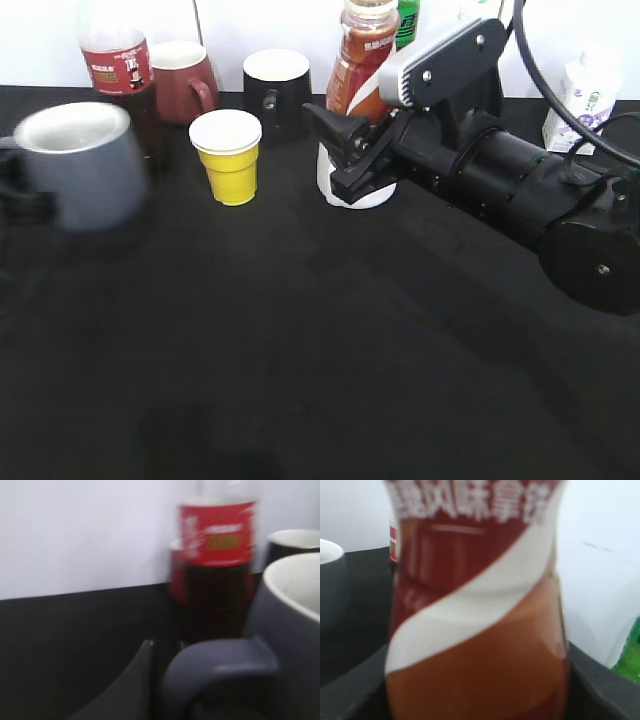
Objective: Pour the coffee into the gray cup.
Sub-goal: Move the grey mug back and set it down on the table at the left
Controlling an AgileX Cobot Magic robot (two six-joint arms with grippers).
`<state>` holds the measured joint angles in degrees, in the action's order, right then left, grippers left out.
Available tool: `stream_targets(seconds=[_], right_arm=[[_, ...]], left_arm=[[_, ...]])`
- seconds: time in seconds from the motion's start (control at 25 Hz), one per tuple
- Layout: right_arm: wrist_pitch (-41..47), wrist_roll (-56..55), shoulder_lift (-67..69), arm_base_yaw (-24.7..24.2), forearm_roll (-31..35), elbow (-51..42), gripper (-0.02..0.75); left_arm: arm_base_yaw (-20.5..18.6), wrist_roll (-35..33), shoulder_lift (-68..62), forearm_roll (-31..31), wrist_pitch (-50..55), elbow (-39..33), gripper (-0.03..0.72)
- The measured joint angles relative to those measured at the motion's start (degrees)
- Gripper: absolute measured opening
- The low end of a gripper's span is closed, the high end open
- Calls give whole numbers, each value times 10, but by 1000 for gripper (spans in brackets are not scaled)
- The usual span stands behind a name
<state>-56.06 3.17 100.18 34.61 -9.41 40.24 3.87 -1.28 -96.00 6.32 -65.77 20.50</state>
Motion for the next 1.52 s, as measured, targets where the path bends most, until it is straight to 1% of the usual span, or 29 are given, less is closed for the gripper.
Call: stream_targets(seconds=[0.12, 0.2, 0.32, 0.4, 0.52, 0.6, 0.72, 0.76, 0.8, 0.88, 0.96, 1.04, 1.16, 1.24, 1.32, 1.36, 1.44, 1.48, 1.52], right_arm=[[0, 0, 0, 0, 0, 0, 528], [0, 0, 0, 0, 0, 0, 528], [0, 0, 0, 0, 0, 0, 528], [0, 0, 0, 0, 0, 0, 528], [0, 0, 0, 0, 0, 0, 528], [0, -1, 0, 0, 0, 0, 528], [0, -1, 0, 0, 0, 0, 528], [0, -1, 0, 0, 0, 0, 528], [0, -1, 0, 0, 0, 0, 528], [5, -1, 0, 0, 1, 0, 528], [11, -1, 0, 0, 1, 0, 528], [13, -1, 0, 0, 1, 0, 528], [15, -1, 0, 0, 1, 0, 528], [15, -1, 0, 0, 1, 0, 528], [15, -1, 0, 0, 1, 0, 528], [15, -1, 0, 0, 1, 0, 528], [15, -1, 0, 0, 1, 0, 528], [15, -1, 0, 0, 1, 0, 528], [15, -1, 0, 0, 1, 0, 528]], left_arm=[[-61, 0, 0, 6, -1, 0, 84], [-94, 0, 0, 8, -1, 2, 84], [-130, 0, -22, 33, 5, 56, 84], [-144, 0, -57, 49, 11, 105, 84], [-146, 6, -126, 65, 19, 186, 84], [-146, 25, -175, 69, 32, 241, 84], [-146, 32, -232, 89, 51, 315, 84], [-146, 44, -245, 97, 60, 338, 84], [-146, 50, -256, 113, 74, 366, 84], [-143, 55, -279, 118, 109, 414, 87], [-129, 59, -297, 118, 126, 442, 90], [-117, 63, -315, 128, 145, 464, 90], [-117, 70, -323, 139, 149, 482, 90], [-117, 87, -329, 145, 162, 491, 95], [-117, 91, -329, 158, 172, 491, 110], [-117, 93, -329, 161, 176, 491, 138], [-116, 95, -327, 159, 175, 484, 262], [-117, 95, -326, 156, 172, 475, 298], [-117, 96, -320, 155, 169, 463, 313]])
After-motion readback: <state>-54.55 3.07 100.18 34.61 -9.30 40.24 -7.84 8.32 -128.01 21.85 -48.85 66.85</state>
